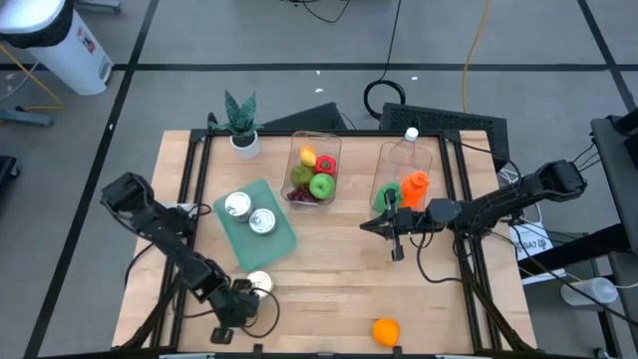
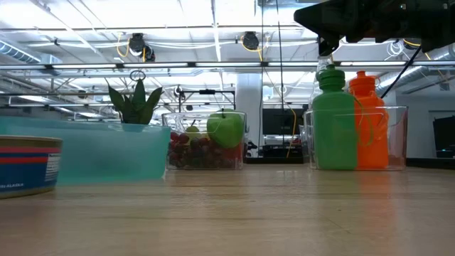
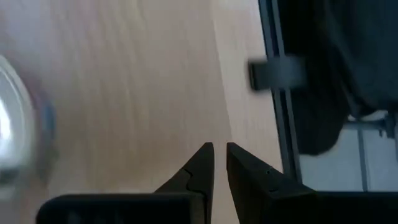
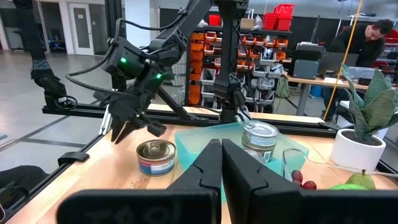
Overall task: Pick & Place Food Item
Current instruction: Adjust the blue and pink tuna can
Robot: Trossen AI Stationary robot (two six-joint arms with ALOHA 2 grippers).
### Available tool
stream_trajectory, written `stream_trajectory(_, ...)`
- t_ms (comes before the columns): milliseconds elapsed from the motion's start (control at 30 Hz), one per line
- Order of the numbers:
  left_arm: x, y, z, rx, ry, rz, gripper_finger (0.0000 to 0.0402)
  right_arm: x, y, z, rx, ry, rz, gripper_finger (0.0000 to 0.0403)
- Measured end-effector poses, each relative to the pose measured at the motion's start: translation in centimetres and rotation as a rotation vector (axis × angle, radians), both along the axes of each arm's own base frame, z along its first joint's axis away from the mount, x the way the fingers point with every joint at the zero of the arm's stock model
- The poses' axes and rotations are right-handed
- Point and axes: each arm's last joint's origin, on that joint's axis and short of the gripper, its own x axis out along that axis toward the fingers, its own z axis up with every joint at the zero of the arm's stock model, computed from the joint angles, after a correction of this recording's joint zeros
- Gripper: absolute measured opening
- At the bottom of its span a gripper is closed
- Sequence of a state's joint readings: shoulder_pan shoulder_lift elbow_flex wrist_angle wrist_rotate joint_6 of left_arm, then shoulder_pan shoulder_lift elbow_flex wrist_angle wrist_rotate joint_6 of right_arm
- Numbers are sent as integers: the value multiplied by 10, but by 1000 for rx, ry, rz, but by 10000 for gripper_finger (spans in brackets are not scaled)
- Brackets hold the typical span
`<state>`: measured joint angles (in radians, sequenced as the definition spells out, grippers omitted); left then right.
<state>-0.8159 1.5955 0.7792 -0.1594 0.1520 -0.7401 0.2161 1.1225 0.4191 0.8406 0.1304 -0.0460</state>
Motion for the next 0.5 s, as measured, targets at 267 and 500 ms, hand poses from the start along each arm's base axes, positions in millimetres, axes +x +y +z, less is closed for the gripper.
stream_trajectory(267, -25, 13, 11, 171, 67, 154, 49, 0, 0, 0, 0, 0, 0, 2)
stream_trajectory(500, -19, 25, 5, 298, 35, 257, 49, 0, 0, 0, -2, -1, 0, 2)
